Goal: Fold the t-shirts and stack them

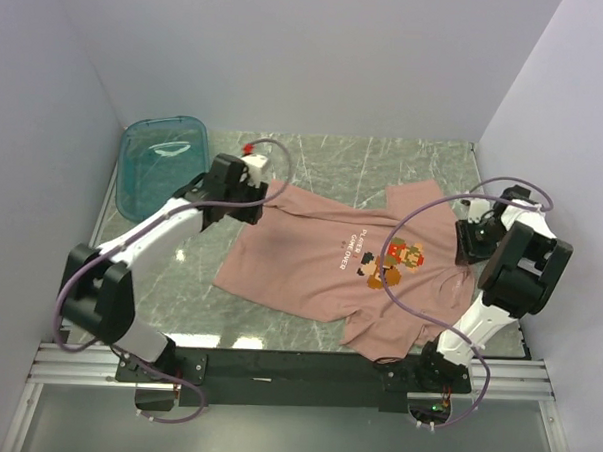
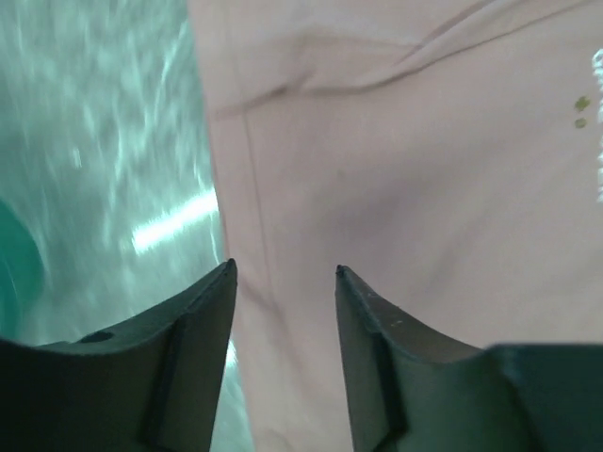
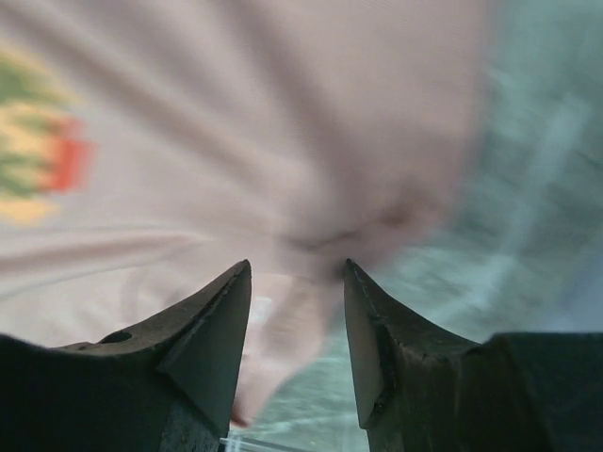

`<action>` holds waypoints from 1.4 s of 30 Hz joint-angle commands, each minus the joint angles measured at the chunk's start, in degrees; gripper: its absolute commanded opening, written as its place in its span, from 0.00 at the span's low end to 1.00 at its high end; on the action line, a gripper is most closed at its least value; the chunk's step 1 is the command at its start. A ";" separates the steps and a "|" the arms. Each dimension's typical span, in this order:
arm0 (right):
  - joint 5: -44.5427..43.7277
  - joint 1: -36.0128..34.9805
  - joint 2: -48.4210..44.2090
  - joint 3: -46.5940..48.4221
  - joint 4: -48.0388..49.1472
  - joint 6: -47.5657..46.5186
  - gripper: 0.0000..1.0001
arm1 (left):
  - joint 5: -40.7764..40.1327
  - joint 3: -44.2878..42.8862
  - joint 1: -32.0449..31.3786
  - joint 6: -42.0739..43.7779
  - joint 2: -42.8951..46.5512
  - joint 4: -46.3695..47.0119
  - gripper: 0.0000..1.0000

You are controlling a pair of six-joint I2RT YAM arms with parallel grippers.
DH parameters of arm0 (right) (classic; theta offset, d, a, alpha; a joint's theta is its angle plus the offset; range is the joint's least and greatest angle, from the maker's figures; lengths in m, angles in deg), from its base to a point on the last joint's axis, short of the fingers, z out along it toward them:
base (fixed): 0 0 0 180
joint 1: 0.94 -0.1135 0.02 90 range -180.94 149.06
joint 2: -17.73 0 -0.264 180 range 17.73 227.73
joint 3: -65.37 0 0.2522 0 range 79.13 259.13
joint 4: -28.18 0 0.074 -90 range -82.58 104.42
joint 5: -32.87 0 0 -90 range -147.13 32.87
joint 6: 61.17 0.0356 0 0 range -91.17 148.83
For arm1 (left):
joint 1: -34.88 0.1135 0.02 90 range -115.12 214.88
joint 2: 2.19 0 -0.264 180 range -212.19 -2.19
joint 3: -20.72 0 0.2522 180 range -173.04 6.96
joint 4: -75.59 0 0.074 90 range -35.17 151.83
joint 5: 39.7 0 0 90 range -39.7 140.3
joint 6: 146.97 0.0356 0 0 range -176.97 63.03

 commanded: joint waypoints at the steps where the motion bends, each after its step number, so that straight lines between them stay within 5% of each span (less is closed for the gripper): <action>1: 11.16 -2.84 -3.83 2.52 -5.62 -3.19 0.52 | -1.24 -5.59 -1.64 20.71 -6.49 3.84 0.51; 5: 18.47 -7.14 -5.41 2.17 -8.88 -4.34 0.53 | -2.83 -12.78 -1.64 28.39 -14.68 3.85 0.42; 11: 21.28 -14.09 -8.49 -0.20 -6.69 -1.27 0.53 | -0.64 -20.09 -1.64 34.11 -24.62 3.14 0.40; 32: 23.92 -14.71 -8.84 -0.12 -8.53 -0.74 0.53 | -1.51 -30.64 -1.46 37.81 -40.35 4.99 0.40; 37: 25.06 -14.71 -8.84 0.67 -9.58 -0.74 0.53 | -1.95 -30.74 -1.46 37.28 -40.71 5.43 0.07; 42: 25.59 -14.71 -9.54 1.29 -10.20 -0.83 0.53 | -2.83 -31.00 -1.46 36.49 -36.77 5.52 0.00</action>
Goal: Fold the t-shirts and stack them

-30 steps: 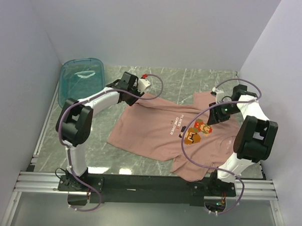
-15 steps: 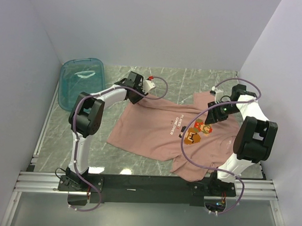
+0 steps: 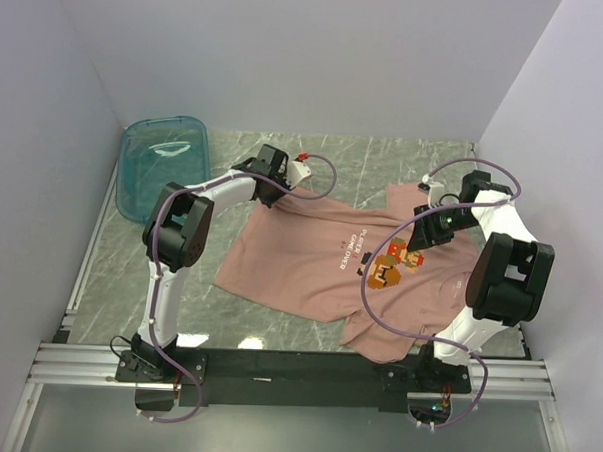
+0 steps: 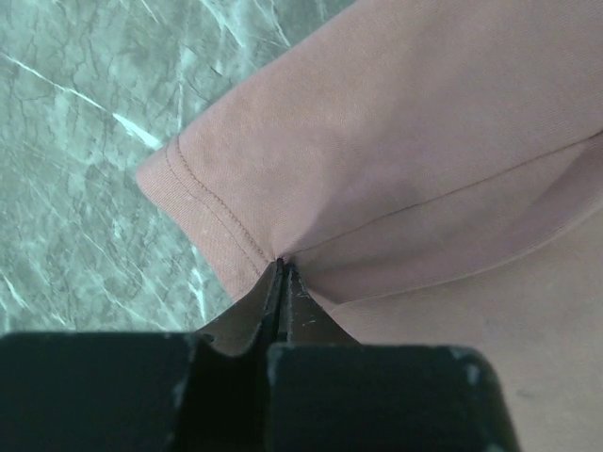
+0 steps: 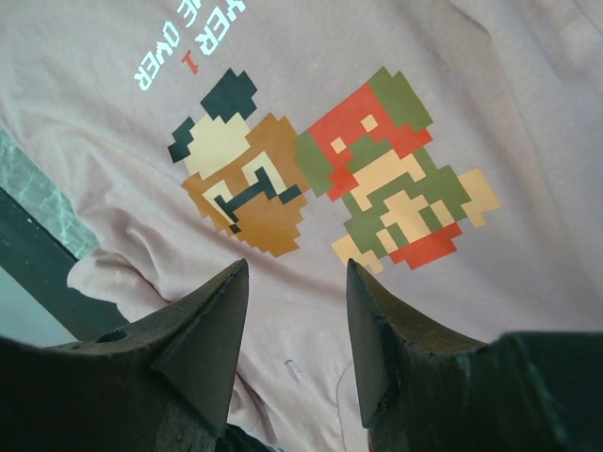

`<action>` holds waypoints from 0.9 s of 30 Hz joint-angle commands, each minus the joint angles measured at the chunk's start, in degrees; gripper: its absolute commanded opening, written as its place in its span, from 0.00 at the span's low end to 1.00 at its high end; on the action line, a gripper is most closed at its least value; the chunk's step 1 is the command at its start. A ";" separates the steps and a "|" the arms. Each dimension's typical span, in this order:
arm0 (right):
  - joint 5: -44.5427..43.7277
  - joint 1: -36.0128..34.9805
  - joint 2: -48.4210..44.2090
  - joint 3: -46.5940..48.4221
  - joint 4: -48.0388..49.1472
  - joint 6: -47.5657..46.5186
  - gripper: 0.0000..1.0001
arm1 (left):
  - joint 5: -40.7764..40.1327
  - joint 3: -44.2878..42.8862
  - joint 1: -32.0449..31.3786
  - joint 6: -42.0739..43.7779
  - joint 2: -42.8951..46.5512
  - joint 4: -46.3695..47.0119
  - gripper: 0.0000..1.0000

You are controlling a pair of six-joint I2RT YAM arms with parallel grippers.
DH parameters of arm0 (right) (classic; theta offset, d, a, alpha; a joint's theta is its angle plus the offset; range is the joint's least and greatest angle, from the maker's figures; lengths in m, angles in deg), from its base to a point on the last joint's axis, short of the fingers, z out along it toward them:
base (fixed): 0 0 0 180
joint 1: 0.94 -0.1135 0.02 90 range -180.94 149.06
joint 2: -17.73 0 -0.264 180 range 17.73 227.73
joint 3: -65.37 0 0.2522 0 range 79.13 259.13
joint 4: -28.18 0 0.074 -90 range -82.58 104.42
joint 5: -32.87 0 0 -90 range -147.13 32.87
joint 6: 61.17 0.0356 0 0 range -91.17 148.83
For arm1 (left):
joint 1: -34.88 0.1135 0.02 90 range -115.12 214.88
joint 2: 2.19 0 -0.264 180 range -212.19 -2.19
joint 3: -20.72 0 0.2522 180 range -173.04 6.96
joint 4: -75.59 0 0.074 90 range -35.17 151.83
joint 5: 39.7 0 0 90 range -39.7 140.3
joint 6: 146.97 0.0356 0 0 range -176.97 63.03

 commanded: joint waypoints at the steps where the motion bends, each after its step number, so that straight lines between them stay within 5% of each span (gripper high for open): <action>1: 1.68 0.24 -2.62 1.46 -1.37 -0.28 0.53 | -0.82 -2.08 0.18 -0.30 4.83 1.47 0.00; 13: 2.39 0.24 -4.02 1.90 -1.19 0.34 0.53 | -0.82 6.70 1.49 -3.37 21.80 3.84 0.00; 27: 0.36 0.06 0.63 14.38 2.41 7.80 0.53 | 1.55 19.96 4.92 -15.67 32.79 0.15 0.00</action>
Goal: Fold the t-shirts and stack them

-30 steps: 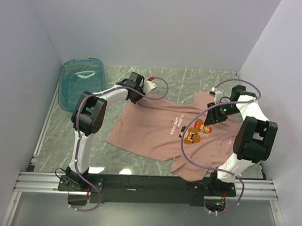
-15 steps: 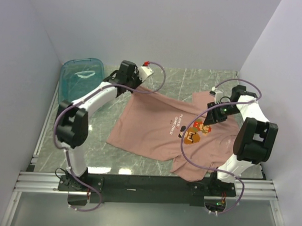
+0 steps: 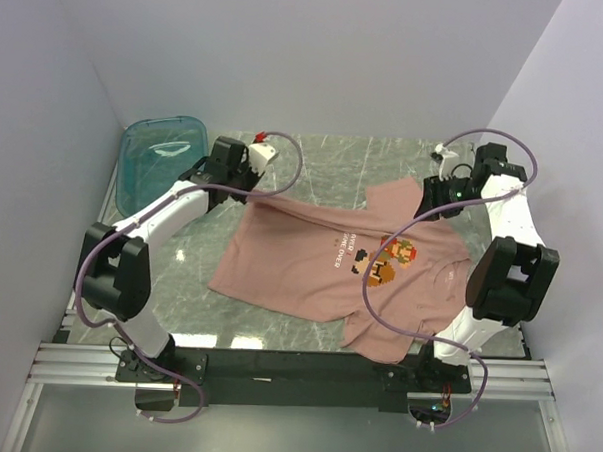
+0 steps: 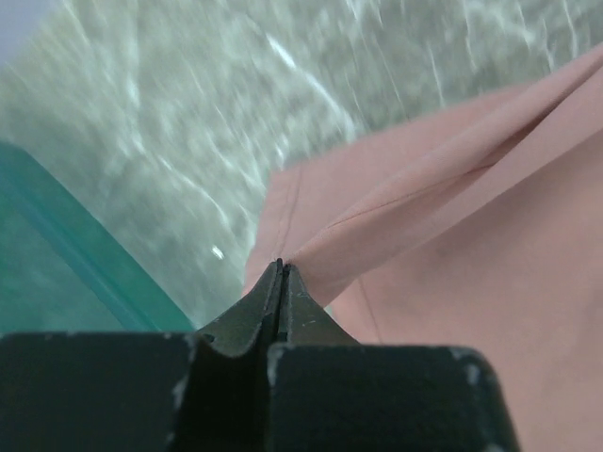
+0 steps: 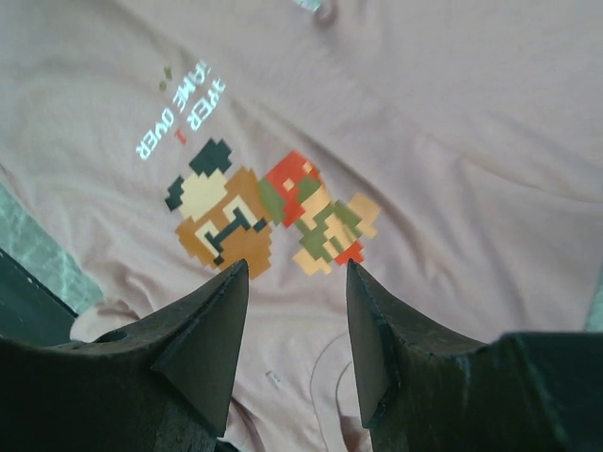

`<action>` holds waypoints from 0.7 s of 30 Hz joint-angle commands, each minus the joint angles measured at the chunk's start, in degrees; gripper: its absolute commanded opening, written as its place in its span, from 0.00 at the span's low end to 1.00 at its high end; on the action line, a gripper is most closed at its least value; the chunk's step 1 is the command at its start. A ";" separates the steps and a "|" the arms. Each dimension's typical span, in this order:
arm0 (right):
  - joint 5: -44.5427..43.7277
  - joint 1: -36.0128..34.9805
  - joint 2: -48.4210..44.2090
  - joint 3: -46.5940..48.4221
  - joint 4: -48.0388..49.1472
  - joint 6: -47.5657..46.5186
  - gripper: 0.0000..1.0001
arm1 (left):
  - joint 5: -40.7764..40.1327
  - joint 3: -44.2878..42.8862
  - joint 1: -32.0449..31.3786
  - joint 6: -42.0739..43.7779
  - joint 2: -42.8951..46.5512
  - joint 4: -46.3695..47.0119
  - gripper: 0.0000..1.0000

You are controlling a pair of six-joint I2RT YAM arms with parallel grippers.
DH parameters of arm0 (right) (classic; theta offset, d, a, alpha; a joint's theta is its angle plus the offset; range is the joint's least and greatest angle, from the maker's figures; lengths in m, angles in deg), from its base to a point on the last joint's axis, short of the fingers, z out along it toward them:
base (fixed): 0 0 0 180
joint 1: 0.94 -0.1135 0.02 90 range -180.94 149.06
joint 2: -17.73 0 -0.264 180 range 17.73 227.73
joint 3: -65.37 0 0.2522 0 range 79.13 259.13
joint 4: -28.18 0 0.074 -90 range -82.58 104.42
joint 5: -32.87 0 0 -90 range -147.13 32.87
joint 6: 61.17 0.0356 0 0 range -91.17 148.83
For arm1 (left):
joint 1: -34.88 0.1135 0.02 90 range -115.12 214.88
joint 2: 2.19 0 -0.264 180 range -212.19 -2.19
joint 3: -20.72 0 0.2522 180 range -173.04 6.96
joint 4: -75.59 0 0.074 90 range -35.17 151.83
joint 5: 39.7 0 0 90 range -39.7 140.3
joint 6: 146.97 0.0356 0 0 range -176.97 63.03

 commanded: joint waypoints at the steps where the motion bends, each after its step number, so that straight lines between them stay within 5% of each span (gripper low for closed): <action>1: -0.10 0.00 3.14 4.80 1.71 4.00 0.53 | 2.86 3.69 1.16 -6.49 3.96 -0.59 0.00; 12: 0.96 -2.99 4.22 1.84 2.58 3.92 0.53 | 6.06 1.87 3.88 -16.51 -4.02 -7.17 0.06; 16: 0.09 -3.08 2.11 -1.59 3.81 3.48 0.53 | 0.41 -0.25 4.94 -21.97 -6.23 -8.59 0.27; 21: -0.09 -3.08 0.96 -3.35 4.17 2.51 0.53 | 5.23 5.61 3.99 -15.49 2.46 -1.57 0.54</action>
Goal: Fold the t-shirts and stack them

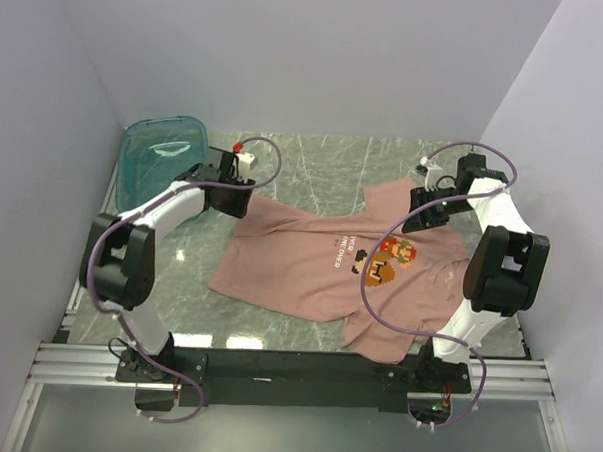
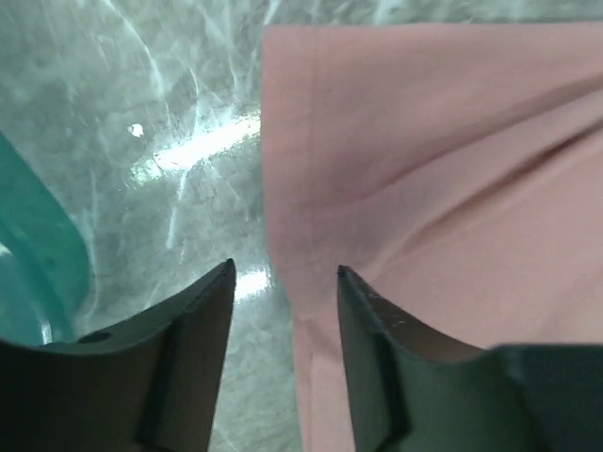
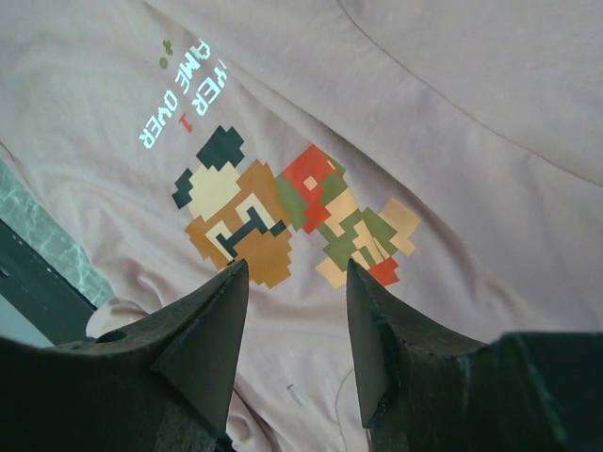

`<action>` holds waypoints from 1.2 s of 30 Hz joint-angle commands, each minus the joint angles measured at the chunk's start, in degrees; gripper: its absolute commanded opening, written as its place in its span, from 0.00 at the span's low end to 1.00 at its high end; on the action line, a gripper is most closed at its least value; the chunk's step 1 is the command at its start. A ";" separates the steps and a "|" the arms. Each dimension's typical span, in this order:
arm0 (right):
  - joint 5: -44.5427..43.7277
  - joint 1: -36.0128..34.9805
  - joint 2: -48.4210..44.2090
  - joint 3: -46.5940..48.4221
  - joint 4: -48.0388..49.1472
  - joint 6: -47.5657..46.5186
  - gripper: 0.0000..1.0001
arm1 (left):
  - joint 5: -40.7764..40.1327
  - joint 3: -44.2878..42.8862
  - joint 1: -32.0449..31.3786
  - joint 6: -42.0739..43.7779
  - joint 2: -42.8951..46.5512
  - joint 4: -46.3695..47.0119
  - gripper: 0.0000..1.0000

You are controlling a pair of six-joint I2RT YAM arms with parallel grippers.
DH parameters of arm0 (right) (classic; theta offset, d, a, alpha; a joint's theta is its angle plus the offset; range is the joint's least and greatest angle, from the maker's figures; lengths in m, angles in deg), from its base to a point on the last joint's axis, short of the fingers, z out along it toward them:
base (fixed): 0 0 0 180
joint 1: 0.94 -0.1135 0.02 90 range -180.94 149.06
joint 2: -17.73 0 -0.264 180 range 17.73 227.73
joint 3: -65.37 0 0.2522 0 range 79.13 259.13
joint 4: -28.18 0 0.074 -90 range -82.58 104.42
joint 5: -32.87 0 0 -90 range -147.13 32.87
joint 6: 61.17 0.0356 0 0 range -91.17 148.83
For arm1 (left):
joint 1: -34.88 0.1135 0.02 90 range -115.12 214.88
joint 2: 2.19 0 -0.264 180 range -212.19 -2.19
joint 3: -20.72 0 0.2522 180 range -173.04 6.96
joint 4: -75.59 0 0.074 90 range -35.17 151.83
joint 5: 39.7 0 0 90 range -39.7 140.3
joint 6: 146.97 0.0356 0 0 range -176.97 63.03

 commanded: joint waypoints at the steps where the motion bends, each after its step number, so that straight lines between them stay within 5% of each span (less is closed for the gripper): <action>1: 0.21 -0.02 -3.54 -0.34 1.79 -0.75 0.53 | 3.36 3.31 -1.72 5.76 8.78 5.61 0.55; 10: 2.50 -0.11 -2.22 0.71 1.35 -0.04 0.54 | 2.67 13.26 -6.21 21.26 11.44 7.37 0.50; 17: 1.97 -0.11 -2.66 -0.43 1.35 -0.48 0.53 | 0.74 9.75 -8.41 22.58 4.42 6.85 0.43; 36: 2.15 -0.11 -2.93 -1.22 1.70 -0.48 0.53 | -4.89 7.37 -8.58 21.88 -1.66 9.75 0.46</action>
